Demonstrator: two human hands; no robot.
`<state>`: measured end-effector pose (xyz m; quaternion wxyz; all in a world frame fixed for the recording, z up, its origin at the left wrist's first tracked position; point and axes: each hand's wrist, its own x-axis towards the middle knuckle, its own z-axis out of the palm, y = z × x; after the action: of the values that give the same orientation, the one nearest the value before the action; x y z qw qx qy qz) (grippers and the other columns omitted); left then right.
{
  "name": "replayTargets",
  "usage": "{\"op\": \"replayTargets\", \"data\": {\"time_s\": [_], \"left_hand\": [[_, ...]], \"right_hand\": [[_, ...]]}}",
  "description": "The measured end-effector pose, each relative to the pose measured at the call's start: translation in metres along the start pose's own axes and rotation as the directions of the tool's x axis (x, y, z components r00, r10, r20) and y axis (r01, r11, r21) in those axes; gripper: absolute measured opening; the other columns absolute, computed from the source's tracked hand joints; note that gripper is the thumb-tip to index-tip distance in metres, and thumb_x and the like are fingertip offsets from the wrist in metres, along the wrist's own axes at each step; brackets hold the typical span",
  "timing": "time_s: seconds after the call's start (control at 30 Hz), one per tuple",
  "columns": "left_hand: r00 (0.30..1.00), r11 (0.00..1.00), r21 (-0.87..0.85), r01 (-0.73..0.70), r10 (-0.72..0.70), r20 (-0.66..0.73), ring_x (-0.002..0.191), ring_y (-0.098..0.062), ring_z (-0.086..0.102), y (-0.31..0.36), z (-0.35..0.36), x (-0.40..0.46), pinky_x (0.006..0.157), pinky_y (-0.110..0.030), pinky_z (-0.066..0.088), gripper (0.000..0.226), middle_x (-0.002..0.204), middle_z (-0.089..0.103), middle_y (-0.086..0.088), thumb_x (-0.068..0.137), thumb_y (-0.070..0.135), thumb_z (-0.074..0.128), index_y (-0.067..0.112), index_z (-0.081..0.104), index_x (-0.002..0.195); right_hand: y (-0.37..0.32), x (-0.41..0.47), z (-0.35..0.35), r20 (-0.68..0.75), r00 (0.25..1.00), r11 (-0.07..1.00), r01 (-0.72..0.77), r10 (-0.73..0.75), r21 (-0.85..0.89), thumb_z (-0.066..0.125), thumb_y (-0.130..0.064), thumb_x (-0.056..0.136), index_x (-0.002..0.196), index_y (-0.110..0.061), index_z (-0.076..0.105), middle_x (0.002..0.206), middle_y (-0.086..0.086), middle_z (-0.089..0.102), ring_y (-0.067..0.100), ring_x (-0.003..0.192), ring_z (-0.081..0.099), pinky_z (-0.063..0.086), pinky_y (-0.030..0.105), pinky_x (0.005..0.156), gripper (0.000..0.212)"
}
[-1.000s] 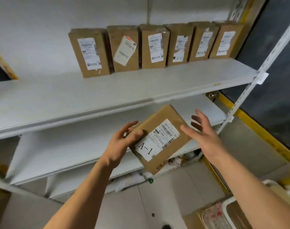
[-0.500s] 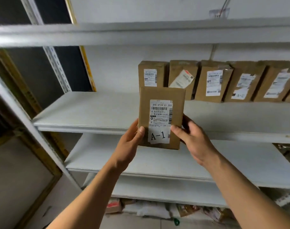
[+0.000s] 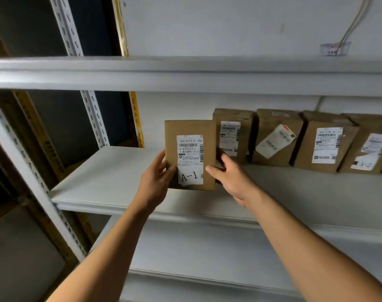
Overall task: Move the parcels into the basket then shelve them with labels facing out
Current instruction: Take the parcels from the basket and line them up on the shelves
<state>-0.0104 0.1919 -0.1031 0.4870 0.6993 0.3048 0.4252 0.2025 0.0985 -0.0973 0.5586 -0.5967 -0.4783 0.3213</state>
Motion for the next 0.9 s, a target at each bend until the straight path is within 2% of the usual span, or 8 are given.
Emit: {"op": "replayTargets", "data": {"time_s": [0.13,0.2,0.3,0.43,0.53,0.67,0.77,0.9], "left_hand": [[0.999,0.999,0.001,0.034,-0.034,0.033,0.127,-0.014,0.067,-0.025,-0.034,0.054,0.104,-0.048,0.058,0.054,0.138,0.069,0.007,0.108,0.009,0.055,0.038,0.047,0.152],[0.997,0.999,-0.008,0.052,-0.052,0.066,0.130,-0.016,0.064,-0.034,-0.048,0.080,0.107,-0.050,0.056,0.063,0.141,0.068,0.005,0.106,0.005,0.057,0.040,0.042,0.156],[0.991,0.996,-0.035,0.077,-0.073,0.108,0.128,-0.013,0.066,-0.045,-0.058,0.116,0.107,-0.048,0.056,0.073,0.137,0.069,0.007,0.103,-0.001,0.060,0.039,0.037,0.159],[0.983,0.995,-0.054,0.086,-0.075,0.167,0.124,-0.014,0.069,-0.065,-0.056,0.155,0.104,-0.049,0.058,0.074,0.136,0.071,0.008,0.100,-0.004,0.062,0.043,0.044,0.154],[0.981,0.995,-0.037,0.097,-0.089,0.174,0.130,-0.017,0.065,-0.079,-0.048,0.172,0.104,-0.053,0.057,0.079,0.132,0.072,0.014,0.096,-0.003,0.065,0.061,0.050,0.140],[0.980,0.994,-0.056,0.097,-0.086,0.180,0.133,-0.014,0.062,-0.095,-0.040,0.187,0.105,-0.052,0.057,0.084,0.126,0.072,0.024,0.093,-0.004,0.068,0.067,0.052,0.136],[0.982,0.996,-0.039,0.082,-0.074,0.175,0.135,-0.013,0.060,-0.100,-0.034,0.196,0.106,-0.051,0.056,0.083,0.128,0.069,0.027,0.095,-0.004,0.067,0.059,0.048,0.146],[0.986,0.997,-0.006,0.074,-0.072,0.152,0.136,-0.016,0.059,-0.102,-0.030,0.204,0.108,-0.052,0.055,0.089,0.126,0.067,0.032,0.096,-0.003,0.066,0.076,0.046,0.132]], "right_hand": [[0.008,0.049,0.035,-0.041,0.999,0.999,-0.012,0.011,-0.038,0.062,0.001,0.103,0.160,-0.022,0.041,0.134,-0.015,0.066,-0.016,0.108,0.065,0.052,0.008,0.088,0.065],[0.011,0.071,0.050,-0.097,0.995,0.999,-0.012,0.007,-0.047,0.060,0.003,0.103,0.162,-0.027,0.038,0.139,-0.013,0.064,-0.016,0.109,0.064,0.052,0.012,0.095,0.070],[0.022,0.100,0.062,-0.212,0.977,0.998,-0.017,0.002,-0.067,0.059,0.002,0.103,0.159,-0.031,0.042,0.130,-0.021,0.066,-0.017,0.114,0.061,0.047,0.017,0.105,0.067],[0.031,0.125,0.069,-0.311,0.950,0.995,-0.066,0.039,-0.079,0.058,-0.003,0.105,0.160,-0.024,0.041,0.140,-0.011,0.060,0.005,0.130,0.057,0.043,0.026,0.110,0.061],[0.038,0.132,0.067,-0.364,0.929,0.982,-0.123,0.064,-0.141,0.060,-0.007,0.106,0.166,-0.018,0.027,0.150,-0.003,0.050,0.001,0.132,0.042,0.033,0.019,0.105,0.069],[0.052,0.149,0.062,-0.404,0.911,0.966,-0.171,0.080,-0.194,0.057,-0.011,0.107,0.167,-0.017,0.025,0.162,0.005,0.044,0.017,0.148,0.041,0.032,0.024,0.111,0.069],[0.060,0.162,0.063,-0.434,0.898,0.951,-0.196,0.075,-0.241,0.056,-0.024,0.108,0.165,-0.019,0.031,0.159,0.003,0.049,0.022,0.146,0.047,0.037,0.036,0.121,0.063],[0.064,0.175,0.067,-0.463,0.884,0.947,-0.198,0.062,-0.251,0.053,-0.030,0.108,0.165,-0.023,0.031,0.155,0.007,0.055,0.027,0.140,0.054,0.043,0.045,0.118,0.061]]}}
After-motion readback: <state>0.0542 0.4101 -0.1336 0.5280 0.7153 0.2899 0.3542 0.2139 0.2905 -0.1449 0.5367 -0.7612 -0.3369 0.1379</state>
